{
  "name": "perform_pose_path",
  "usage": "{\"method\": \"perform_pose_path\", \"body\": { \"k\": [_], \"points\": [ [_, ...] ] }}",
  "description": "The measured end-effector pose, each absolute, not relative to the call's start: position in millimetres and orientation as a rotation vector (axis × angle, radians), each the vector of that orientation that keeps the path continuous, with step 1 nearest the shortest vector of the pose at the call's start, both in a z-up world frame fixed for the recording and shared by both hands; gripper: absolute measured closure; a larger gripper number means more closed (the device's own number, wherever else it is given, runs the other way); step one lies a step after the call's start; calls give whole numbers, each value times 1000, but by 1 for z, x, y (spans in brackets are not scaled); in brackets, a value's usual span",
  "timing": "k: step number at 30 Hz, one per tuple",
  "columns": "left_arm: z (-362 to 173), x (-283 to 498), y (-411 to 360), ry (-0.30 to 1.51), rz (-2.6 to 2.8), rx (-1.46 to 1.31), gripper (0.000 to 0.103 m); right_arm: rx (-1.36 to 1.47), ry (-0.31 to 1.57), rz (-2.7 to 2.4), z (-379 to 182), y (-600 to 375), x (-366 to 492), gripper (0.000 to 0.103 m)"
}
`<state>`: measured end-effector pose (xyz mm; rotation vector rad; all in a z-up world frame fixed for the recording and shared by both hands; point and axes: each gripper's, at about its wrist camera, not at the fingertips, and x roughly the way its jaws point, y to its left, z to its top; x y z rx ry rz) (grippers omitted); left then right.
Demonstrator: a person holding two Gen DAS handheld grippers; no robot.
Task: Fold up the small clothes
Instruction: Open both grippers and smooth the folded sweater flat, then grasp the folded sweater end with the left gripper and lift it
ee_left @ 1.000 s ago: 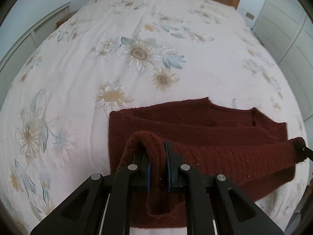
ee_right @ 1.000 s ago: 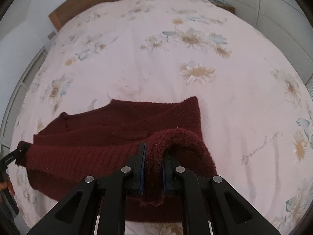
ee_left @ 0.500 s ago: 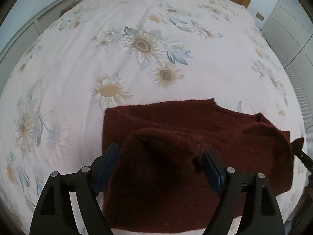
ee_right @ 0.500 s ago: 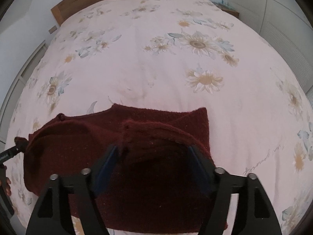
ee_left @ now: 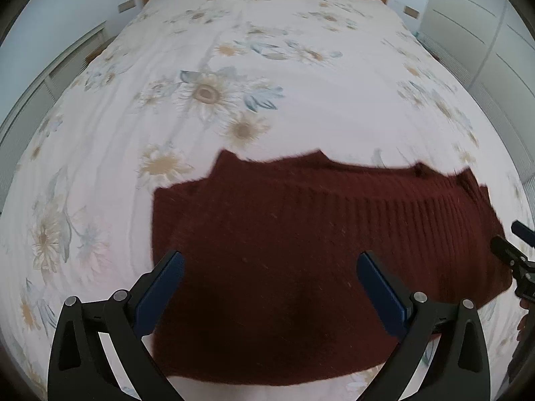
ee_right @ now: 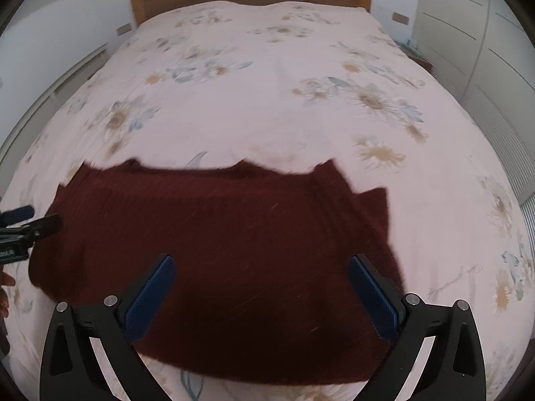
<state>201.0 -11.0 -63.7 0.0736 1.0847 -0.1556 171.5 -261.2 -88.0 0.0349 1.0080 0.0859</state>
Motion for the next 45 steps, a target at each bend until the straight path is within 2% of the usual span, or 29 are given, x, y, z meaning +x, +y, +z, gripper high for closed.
{"method": "perform_pose_path", "body": {
  "k": [7,12,20,29,38,45],
  "points": [
    [-100,174,-38,1107,-220,140,1,-52,1021,96,-126,-229,145,0],
    [-129,169,-27,1164,-185,166,1,-81,1060,63,-153,-240,136,0],
    [-131,170,22,1158,-180,107,1,-34,1068,-10,-159,-294,125,0],
    [-141,159,21,1102,-172,110,1,-47,1103,-11,-171,-305,125,0],
    [-114,163,35,1161,-206,59,1,40,1031,-10,-128,-308,113,0],
    [-99,185,78,1171,-136,-2,1,60,1004,-19,-105,-317,88,0]
  ]
}}
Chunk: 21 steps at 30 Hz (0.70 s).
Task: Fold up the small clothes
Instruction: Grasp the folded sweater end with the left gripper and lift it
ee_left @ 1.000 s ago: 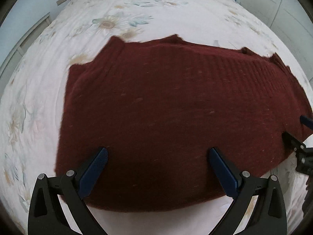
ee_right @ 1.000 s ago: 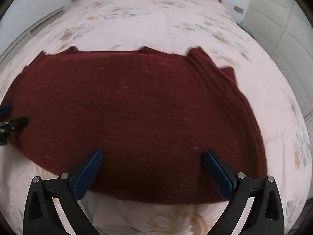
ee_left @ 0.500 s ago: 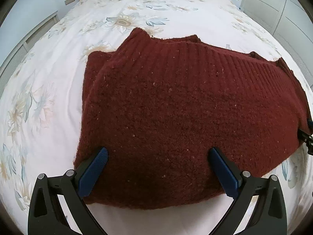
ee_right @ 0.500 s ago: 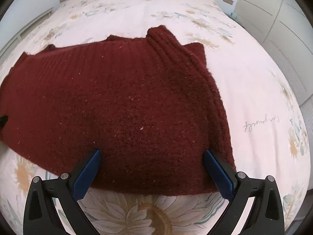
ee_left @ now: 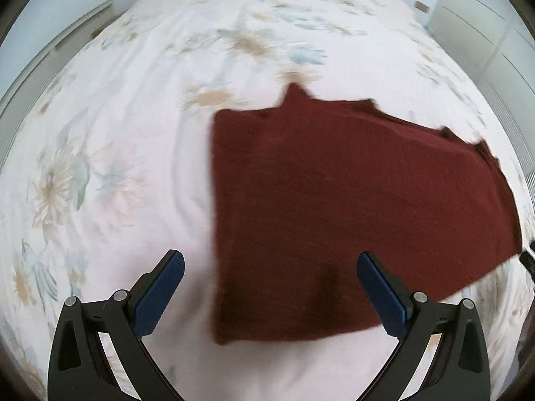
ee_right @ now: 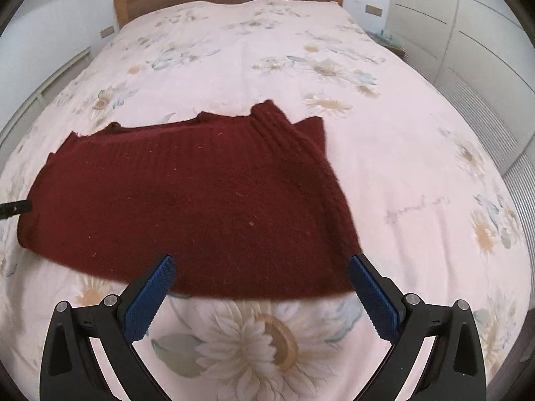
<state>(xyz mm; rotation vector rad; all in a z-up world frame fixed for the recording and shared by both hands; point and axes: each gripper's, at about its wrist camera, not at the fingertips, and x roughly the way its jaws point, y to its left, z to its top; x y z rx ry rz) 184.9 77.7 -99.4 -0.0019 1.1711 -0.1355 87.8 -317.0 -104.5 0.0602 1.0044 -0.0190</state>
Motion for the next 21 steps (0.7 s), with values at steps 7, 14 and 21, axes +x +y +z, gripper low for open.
{"method": "perform_pose_path", "body": {
  "k": [7,14,21],
  "points": [
    [-134,206,102,1313,-165,-180,1,67,1043,-57,-114,-331,68,0],
    [-154,213,100,1347,-178,-249,1,98,1069,-93,-123,-348,58,0],
    [-146,211,88,1344,-260,-232,40,115,1072,-107,-127,-355,53,0]
  ]
}}
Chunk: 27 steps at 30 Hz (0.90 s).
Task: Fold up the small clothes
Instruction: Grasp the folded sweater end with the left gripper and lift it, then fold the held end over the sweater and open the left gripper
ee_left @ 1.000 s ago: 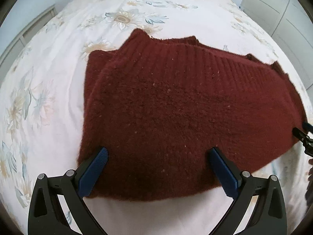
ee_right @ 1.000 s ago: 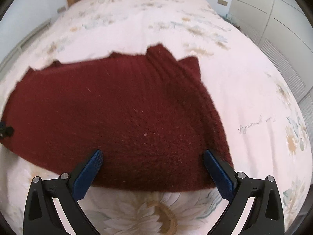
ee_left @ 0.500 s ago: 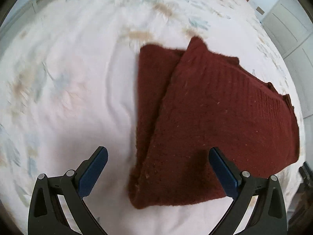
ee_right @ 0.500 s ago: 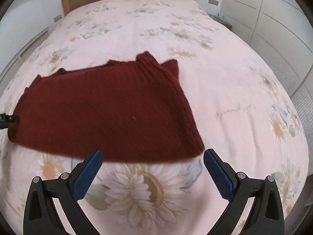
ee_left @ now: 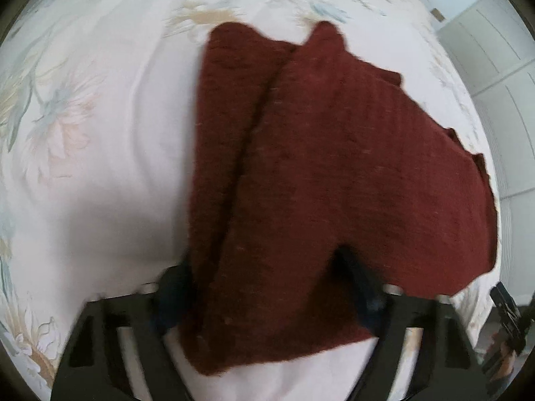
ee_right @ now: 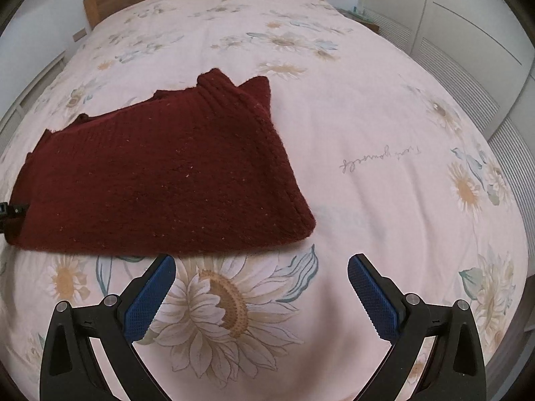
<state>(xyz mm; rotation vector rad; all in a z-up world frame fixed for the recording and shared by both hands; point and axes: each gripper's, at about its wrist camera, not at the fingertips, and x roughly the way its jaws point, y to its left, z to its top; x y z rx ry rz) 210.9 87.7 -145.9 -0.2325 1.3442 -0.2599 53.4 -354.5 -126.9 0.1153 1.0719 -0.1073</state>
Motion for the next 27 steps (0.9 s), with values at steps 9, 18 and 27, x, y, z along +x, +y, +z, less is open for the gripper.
{"method": "perform_pose_path", "body": {
  "k": [9,18,27],
  "points": [
    [-112,216,51,1346,-287,-138,80,152,1057,-106,-123,-364,53,0],
    [-33,212,28,1263,-402,-215,82,193,1000,-107,-103,-384,52,0],
    [18,223,-86,1192,-521,-122,83,219,941,-132,-78,-423,51,0]
  ]
}}
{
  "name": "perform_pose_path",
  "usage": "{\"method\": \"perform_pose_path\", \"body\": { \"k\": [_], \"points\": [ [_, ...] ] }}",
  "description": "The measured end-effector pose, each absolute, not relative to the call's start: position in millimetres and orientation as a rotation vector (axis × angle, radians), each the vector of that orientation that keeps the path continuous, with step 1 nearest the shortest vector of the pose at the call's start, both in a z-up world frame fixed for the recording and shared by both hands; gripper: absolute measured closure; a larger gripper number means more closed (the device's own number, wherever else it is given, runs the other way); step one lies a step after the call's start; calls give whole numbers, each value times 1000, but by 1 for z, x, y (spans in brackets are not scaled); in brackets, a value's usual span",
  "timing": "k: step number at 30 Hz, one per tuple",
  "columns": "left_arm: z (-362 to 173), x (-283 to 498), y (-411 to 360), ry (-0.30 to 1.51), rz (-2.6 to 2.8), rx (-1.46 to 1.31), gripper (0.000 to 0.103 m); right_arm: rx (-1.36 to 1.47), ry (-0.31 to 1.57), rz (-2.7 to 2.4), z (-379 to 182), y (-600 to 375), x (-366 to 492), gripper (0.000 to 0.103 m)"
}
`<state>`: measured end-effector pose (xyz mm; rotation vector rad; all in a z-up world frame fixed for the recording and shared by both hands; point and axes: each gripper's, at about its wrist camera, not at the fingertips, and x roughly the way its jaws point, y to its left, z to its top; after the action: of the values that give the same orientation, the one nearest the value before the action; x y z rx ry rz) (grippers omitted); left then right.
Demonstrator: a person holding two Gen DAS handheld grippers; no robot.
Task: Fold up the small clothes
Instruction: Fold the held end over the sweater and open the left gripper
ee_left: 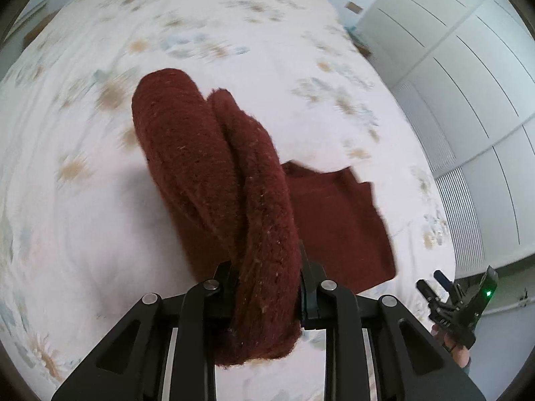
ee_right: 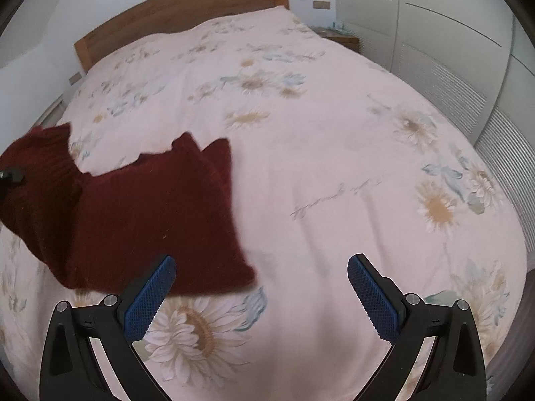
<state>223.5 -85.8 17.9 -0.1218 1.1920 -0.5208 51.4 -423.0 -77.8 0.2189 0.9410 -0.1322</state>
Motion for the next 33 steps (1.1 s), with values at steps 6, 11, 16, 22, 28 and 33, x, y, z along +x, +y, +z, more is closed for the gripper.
{"method": "perform_pose_path", "body": {
  "k": [6,11,16,22,28,33],
  "points": [
    [7,220,-182,1199,-597,-45,83,227,918,-184,-70,-455,42,0],
    [-42,213,-250,1267,-611,6,83,260,954,-218,-84,-477,30,0],
    [-86,195,-287,1286,-541,135,83,262,1035,-237,-108,-487,20,0],
    [-98,185,-288,1273,-497,183,75,287,1064,-227,-124,-487,12,0],
    [-85,184,-287,1284,-485,186,41,279,1051,-214,-115,-480,14,0],
    [-62,187,-272,1257,-475,142,13,256,1043,-194,-104,-471,18,0]
  ]
}}
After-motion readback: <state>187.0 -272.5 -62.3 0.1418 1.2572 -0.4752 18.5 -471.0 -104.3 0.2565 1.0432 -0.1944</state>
